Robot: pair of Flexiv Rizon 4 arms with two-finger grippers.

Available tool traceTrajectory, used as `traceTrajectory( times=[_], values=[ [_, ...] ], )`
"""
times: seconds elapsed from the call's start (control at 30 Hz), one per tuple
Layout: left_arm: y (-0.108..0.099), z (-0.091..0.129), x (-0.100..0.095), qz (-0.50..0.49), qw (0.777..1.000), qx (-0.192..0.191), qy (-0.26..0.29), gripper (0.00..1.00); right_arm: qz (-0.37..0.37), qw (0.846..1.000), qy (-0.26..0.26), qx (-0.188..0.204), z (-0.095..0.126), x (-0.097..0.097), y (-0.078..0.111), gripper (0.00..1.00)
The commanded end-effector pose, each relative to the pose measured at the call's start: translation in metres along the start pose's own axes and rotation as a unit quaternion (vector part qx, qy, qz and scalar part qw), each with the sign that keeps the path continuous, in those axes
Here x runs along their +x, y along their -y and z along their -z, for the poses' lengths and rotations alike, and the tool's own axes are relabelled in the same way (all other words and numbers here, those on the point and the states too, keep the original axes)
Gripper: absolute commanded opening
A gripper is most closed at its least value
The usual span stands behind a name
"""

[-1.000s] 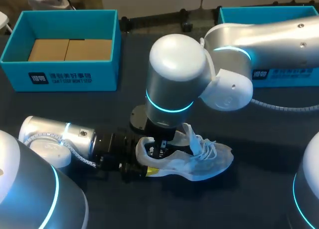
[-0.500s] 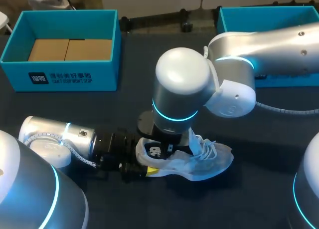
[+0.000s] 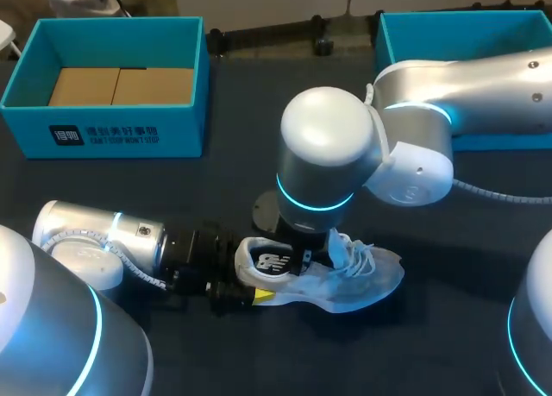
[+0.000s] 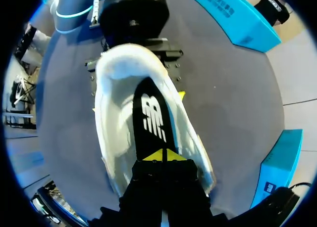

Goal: Take the shoe out of the shoebox, open the shoe tongue, remove and reinsert the insole, then place the shoe into the shoebox

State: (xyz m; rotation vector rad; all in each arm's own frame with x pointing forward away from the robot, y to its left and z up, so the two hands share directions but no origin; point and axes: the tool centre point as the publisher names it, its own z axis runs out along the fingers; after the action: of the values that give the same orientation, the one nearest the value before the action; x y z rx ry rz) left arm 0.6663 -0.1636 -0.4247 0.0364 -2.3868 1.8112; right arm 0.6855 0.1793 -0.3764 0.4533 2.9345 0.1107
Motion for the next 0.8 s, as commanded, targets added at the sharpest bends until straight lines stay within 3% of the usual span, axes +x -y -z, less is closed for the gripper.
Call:
traceTrajectory(
  times=[0.03, 0.17, 0.23, 0.27, 0.4, 0.47, 0.8],
  values=[
    [-0.004, 0.001, 0.001, 0.0, 1.0, 0.0, 0.0, 0.0, -0.007, 1.0, 0.003, -0.008, 0.004, -0.003, 0.01, 0.0],
    [-0.004, 0.001, 0.001, 0.0, 1.0, 0.0, 0.0, 0.0, -0.008, 1.0, 0.001, -0.012, 0.001, -0.006, 0.012, 0.0],
    [-0.004, 0.001, 0.001, 0.0, 1.0, 0.0, 0.0, 0.0, -0.006, 1.0, -0.004, -0.01, -0.002, -0.008, 0.012, 0.21],
    [-0.004, 0.001, 0.001, 0.0, 1.0, 0.0, 0.0, 0.0, -0.006, 1.0, -0.006, -0.01, -0.003, -0.008, 0.013, 0.25],
    [-0.004, 0.001, 0.001, 0.0, 1.0, 0.0, 0.0, 0.0, -0.007, 1.0, -0.02, -0.001, -0.008, -0.009, 0.016, 0.28],
    [-0.004, 0.001, 0.001, 0.0, 1.0, 0.0, 0.0, 0.0, -0.006, 1.0, -0.023, -0.001, -0.01, -0.01, 0.017, 0.35],
    [-0.004, 0.001, 0.001, 0.0, 1.0, 0.0, 0.0, 0.0, 0.002, 0.999, -0.043, -0.005, -0.023, -0.008, 0.014, 0.33]
  ],
)
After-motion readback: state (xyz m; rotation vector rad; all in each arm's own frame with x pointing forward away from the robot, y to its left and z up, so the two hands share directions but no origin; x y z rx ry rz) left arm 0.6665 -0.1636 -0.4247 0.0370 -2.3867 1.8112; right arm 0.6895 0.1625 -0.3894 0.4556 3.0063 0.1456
